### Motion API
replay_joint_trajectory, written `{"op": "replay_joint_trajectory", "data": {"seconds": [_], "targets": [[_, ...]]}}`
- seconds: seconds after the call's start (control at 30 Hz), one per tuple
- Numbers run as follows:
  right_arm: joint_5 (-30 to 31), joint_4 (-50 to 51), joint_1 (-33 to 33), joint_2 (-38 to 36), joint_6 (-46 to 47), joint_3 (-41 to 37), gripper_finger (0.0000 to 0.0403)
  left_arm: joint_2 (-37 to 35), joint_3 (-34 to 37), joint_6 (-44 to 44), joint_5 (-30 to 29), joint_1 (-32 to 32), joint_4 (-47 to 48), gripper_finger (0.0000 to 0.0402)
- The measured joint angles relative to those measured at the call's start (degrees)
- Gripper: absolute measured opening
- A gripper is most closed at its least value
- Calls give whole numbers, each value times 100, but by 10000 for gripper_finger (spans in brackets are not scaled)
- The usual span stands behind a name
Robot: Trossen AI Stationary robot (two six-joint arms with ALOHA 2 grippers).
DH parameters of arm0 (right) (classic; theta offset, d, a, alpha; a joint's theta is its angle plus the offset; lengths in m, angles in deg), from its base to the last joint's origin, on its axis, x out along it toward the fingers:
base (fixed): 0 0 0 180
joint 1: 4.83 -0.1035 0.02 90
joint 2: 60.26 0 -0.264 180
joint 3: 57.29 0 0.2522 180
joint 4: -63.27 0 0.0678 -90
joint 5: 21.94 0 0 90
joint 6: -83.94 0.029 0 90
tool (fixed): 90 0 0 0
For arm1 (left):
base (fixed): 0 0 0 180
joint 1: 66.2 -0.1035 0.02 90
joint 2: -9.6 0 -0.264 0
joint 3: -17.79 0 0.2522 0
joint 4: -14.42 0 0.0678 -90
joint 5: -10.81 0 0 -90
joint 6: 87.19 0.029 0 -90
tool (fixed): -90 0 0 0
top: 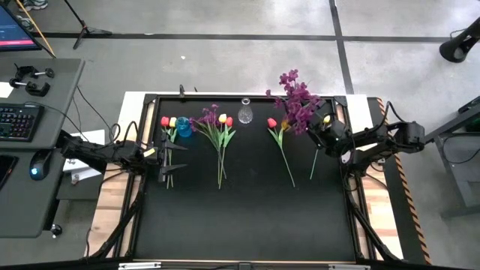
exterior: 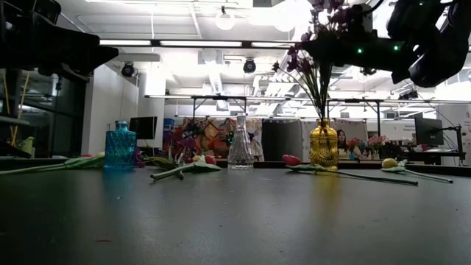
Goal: Sort flowers into vase by color
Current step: Put the right purple flower into the yellow vase
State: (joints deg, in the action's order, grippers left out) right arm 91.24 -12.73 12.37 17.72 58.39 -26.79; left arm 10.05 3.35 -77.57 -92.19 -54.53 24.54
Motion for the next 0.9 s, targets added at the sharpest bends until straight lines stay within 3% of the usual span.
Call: {"op": "replay_joint_trajectory", "data": {"seconds": [0.13,0.37,0.5,0.63,0.9], "targets": [[81,208,0,-9,36,103,168,2,1,0,1,1,1,262],[121,1568,85,-9,426,398,37,1,1,0,-1,1,0,262],[333,2063,215,-9,897,478,9,1,0,0,-1,1,-1,262],[341,2156,245,-8,1232,476,37,1,1,0,0,1,-1,262],[675,2132,73,-7,1552,474,188,0,-1,0,1,1,-1,262]]}}
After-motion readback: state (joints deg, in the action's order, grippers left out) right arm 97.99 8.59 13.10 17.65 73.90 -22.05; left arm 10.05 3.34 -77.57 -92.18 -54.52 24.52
